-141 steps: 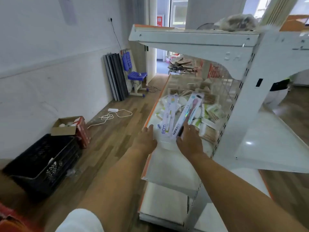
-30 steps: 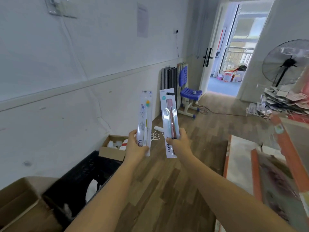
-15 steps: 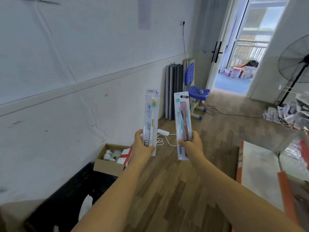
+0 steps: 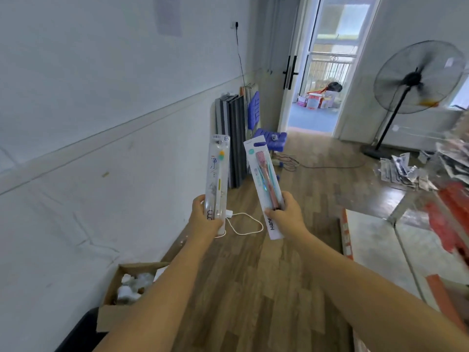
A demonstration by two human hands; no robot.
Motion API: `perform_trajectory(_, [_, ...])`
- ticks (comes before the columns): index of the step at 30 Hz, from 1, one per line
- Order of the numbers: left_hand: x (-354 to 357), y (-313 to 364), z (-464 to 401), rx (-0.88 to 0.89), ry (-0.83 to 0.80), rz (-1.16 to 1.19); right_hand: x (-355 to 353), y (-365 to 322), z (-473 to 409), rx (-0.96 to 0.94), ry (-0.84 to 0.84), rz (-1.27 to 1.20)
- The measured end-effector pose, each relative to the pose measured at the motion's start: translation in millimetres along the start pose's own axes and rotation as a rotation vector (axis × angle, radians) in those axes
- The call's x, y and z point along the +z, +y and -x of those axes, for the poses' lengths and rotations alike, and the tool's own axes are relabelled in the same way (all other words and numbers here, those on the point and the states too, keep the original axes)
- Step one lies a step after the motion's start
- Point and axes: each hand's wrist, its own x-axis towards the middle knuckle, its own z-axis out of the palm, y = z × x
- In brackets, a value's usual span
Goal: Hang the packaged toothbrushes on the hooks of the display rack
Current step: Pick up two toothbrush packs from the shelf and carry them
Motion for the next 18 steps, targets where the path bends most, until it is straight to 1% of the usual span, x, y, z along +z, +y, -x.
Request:
perform_trajectory(4, [30.2,-0.3,-51.8,0.026,-0.066,0.019,-15.6,5.9,-48.3,0.026,0.064,-0.010])
perform_trajectory(8, [76.0,2.7,-103.9,0.017,-0.106,0.025,-35.9,25.3,-104.7,0.087,0.146,-0.047])
perform_trajectory(12, [133.6,12.0,-161.6,0.036,-0.154,0.014,-65.5,41.9,-172.0,0.110,0.213,-0.075])
perform_trajectory(18, [232.7,42.8,-251.7,0.042,-0.206,0.038,-118.8,48.1,-278.3,0.107,0.253,-0.085])
